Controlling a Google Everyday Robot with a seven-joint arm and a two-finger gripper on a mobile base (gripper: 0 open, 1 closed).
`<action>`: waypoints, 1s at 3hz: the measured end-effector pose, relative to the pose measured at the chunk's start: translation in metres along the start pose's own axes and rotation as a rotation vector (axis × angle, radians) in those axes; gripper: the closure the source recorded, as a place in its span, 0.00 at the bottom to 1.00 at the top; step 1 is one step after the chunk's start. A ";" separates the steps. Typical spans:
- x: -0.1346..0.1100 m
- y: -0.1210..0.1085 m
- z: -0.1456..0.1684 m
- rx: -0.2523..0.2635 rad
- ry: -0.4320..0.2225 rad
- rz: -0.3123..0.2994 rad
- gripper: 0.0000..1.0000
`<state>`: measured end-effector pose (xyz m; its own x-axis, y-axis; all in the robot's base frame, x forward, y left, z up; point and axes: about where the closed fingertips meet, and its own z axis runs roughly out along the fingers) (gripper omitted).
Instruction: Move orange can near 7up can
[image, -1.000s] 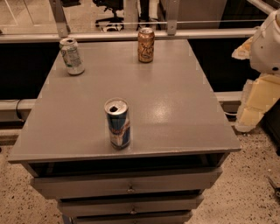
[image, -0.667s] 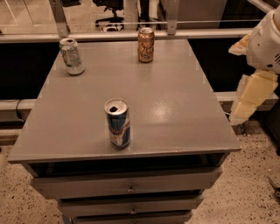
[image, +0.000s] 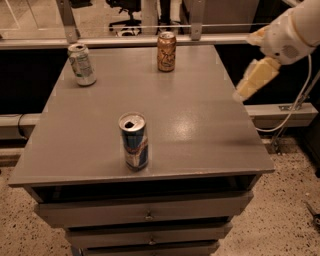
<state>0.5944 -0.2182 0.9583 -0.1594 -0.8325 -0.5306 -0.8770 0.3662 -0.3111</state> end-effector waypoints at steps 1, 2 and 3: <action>-0.028 -0.031 0.038 0.011 -0.126 0.026 0.00; -0.028 -0.032 0.039 0.014 -0.131 0.031 0.00; -0.032 -0.044 0.053 0.051 -0.197 0.092 0.00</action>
Offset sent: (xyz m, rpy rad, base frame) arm 0.0402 0.0224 -0.0025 0.1005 -0.0406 0.0094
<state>0.6624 -0.1858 0.9471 -0.1415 -0.6993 -0.7007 -0.8379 0.4616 -0.2915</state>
